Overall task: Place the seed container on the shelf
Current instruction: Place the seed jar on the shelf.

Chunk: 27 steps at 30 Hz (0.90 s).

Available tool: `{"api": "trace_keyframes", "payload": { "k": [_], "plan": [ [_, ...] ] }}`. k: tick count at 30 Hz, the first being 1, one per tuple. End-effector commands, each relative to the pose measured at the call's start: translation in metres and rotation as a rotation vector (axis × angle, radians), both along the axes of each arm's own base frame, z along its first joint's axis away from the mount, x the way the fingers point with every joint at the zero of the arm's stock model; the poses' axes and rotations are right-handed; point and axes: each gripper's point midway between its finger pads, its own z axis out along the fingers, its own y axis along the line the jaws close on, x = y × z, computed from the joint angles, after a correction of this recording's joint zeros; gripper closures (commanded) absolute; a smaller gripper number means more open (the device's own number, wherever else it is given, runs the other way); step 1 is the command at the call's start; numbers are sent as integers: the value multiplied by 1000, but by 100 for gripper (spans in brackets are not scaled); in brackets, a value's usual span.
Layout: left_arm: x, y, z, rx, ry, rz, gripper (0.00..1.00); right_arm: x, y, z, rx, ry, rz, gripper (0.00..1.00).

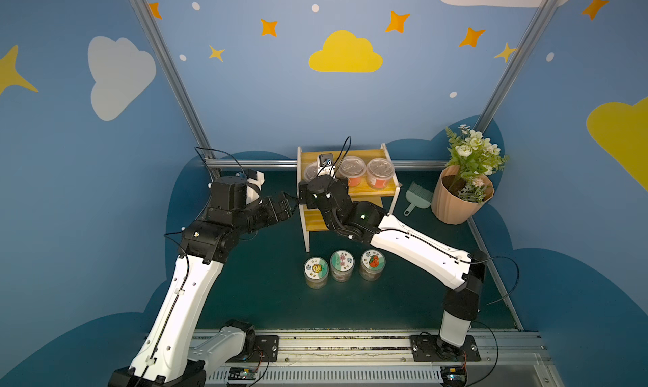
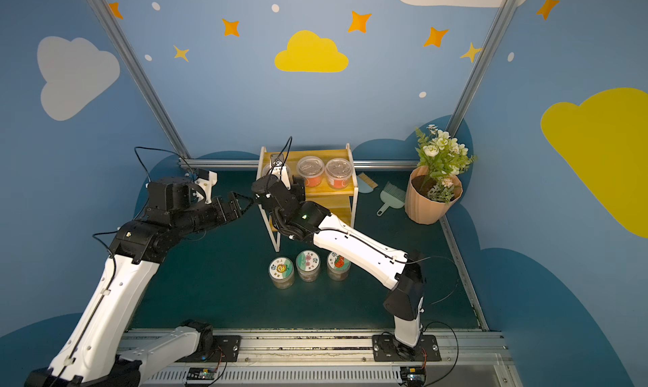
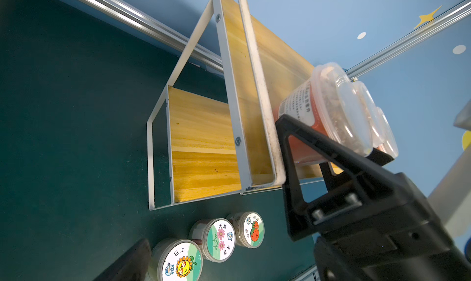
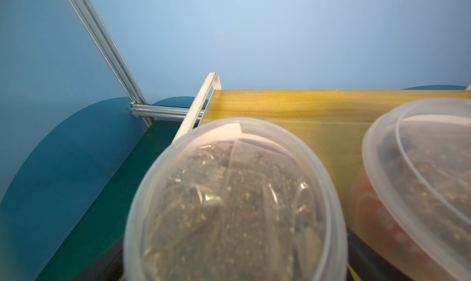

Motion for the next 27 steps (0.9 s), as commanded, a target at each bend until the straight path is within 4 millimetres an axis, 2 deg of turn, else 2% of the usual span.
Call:
{"api": "trace_keyframes", "payload": {
  "k": [1,8,15,27],
  "plan": [
    [-2,0,8,2,-21,-15,0,-15,-1,6,15,13,12,5],
    [-6,1,5,10,-3,-19,0,-26,-7,3,5,38,1,4],
    [-9,12,-1,13,25,16,0,-51,-11,5,-3,25,-18,4],
    [-24,15,-24,15,101,8,0,-94,-32,-26,-27,93,-2,4]
  ]
}}
